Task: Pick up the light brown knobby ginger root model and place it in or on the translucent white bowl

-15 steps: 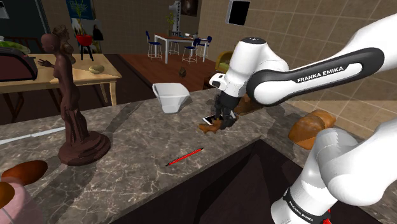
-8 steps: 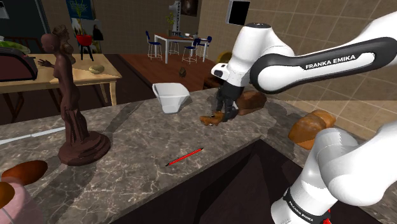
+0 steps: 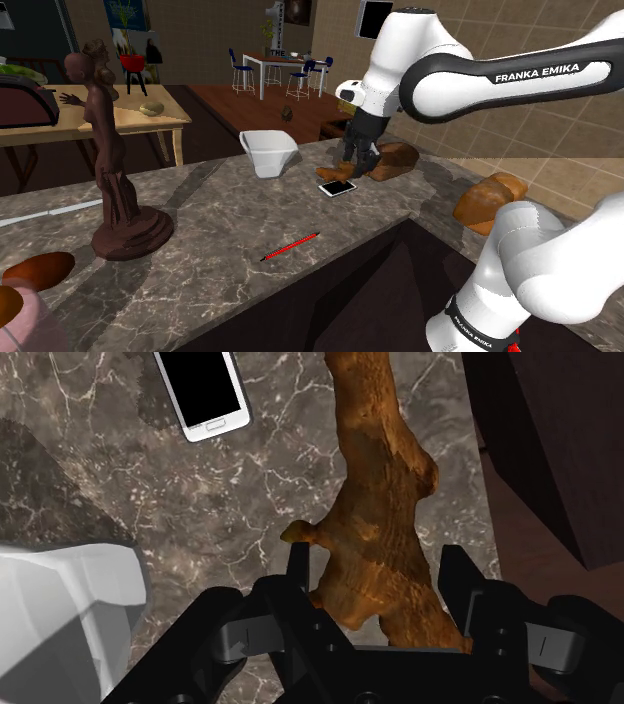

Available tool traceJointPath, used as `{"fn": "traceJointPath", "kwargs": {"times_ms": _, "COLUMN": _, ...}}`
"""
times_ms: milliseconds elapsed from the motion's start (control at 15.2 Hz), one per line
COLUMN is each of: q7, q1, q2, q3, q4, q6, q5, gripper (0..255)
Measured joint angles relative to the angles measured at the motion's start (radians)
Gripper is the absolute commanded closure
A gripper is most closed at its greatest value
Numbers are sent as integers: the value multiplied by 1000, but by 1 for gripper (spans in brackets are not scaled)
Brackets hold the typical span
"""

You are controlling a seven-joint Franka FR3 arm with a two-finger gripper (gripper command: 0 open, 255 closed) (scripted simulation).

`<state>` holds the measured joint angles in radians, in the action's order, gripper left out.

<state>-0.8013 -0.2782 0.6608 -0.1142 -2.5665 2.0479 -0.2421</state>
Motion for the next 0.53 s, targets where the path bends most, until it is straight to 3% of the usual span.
{"fn": "traceJointPath", "kwargs": {"times_ms": 264, "q7": -10, "q1": -1, "q2": 10, "q3": 2, "q4": 42, "q6": -52, "q5": 6, "gripper": 255}}
{"fn": "traceJointPath", "kwargs": {"times_ms": 528, "q7": -27, "q1": -5, "q2": -120, "q3": -17, "q4": 148, "q6": -24, "q5": 9, "gripper": 255}}
